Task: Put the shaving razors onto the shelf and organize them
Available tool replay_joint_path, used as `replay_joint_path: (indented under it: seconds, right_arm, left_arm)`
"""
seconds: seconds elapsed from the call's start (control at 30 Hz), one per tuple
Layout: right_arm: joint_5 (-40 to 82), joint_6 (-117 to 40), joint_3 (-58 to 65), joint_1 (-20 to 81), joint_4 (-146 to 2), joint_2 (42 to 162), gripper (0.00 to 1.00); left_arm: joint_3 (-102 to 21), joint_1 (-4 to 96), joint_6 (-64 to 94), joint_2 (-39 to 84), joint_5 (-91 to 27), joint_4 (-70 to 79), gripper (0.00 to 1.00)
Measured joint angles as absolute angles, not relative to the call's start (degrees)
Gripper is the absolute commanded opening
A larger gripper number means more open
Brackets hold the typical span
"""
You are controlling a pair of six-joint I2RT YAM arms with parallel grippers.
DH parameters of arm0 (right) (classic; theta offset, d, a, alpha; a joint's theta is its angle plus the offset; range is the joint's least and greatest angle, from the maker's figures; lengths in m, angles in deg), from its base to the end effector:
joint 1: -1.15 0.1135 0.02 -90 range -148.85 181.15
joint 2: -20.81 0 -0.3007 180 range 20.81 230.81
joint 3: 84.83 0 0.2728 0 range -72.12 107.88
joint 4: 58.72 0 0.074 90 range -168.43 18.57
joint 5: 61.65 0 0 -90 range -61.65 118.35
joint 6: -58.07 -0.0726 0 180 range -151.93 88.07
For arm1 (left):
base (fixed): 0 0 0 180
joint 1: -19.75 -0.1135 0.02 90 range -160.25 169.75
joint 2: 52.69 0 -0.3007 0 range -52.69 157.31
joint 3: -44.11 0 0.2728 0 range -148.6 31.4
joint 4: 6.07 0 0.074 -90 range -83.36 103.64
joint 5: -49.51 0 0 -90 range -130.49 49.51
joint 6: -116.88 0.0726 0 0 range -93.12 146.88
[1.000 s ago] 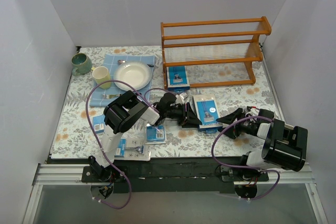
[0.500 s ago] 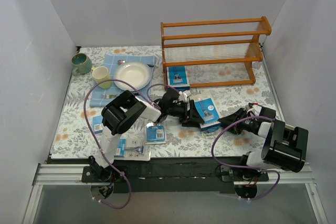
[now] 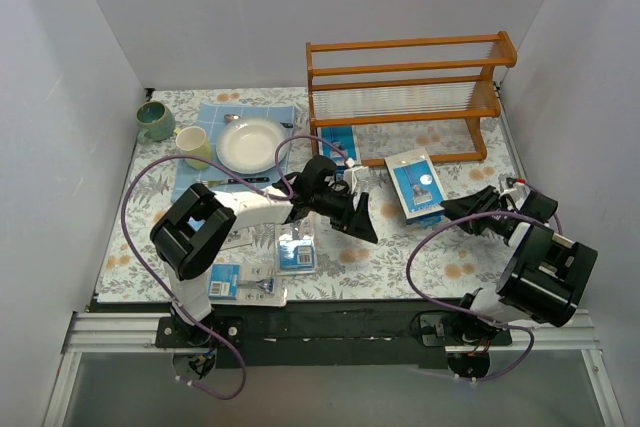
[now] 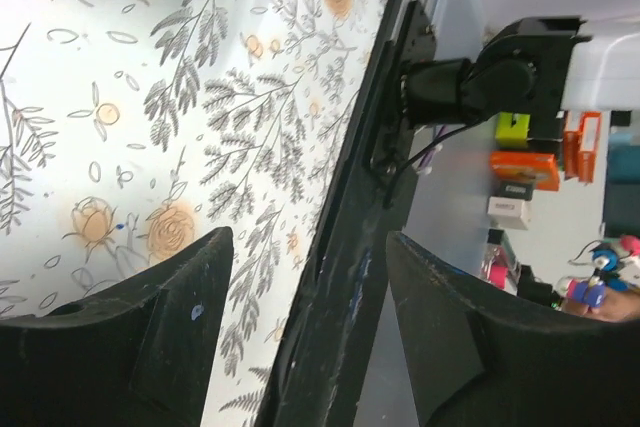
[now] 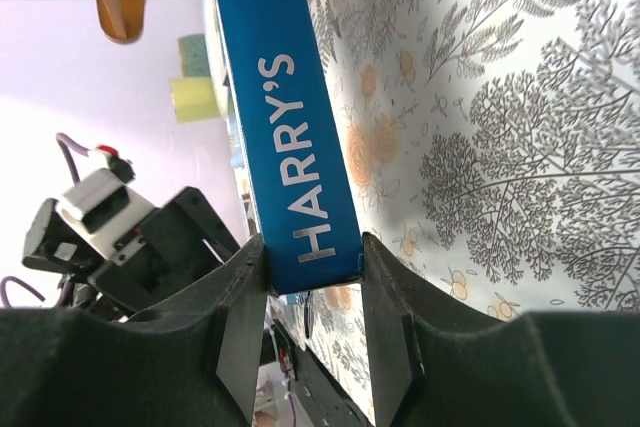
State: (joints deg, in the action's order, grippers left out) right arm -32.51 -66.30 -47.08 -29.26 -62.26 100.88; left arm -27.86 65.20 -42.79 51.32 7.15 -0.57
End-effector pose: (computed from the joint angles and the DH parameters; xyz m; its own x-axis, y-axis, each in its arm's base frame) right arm 0.2443 -0.0698 0.1476 -0.6679 0.7107 -0.2210 0.1198 0.3957 0.9105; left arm 0.2575 -0.3380 0.1856 -0.9842 0.0992 0.1467 -0.0912 0.4263 -0.9000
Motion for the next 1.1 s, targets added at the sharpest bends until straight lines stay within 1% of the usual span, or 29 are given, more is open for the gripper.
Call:
replay_joint_path:
  seconds: [0.17,0.33,0.5,0.83,0.9,1.0,1.03,1.1]
  right_arm:
    - [-32.6,-69.8,-44.8,-30.8,-58.1,103.6,0.20]
    - [-30.4,-72.1,-38.5,-31.9,-55.1,108.9,0.20]
    - [-27.3,-72.3,-30.4,-32.5,-54.2,114.8,0.20]
    - [-22.8,-74.4,-21.5,-32.9,-52.8,126.8,0.22]
    - [-22.8,-75.0,-19.7,-32.9,-52.8,128.4,0.26]
    - [-22.7,-75.6,-17.3,-32.9,-52.8,130.7,0.34]
    - [-22.6,-75.8,-16.5,-32.8,-52.8,131.5,0.42]
    - [-22.5,-76.5,-15.3,-32.7,-52.8,132.7,0.49]
  left_arm:
    - [-30.8,64.3,-36.6,51.7,6.9,7.7,0.60]
    - [-32.8,63.3,-32.7,51.7,6.5,12.3,0.60]
    - [-32.8,62.6,-30.7,51.8,6.5,14.9,0.60]
    - [-33.2,62.5,-29.5,53.8,7.3,16.1,0.60]
    - [-33.4,62.5,-29.5,55.1,7.4,16.1,0.60]
    - [-33.7,62.6,-29.5,56.6,7.4,16.2,0.60]
    - [-33.8,62.6,-29.5,56.9,7.4,16.2,0.60]
    - [-34.5,62.6,-29.5,57.7,7.4,16.3,0.60]
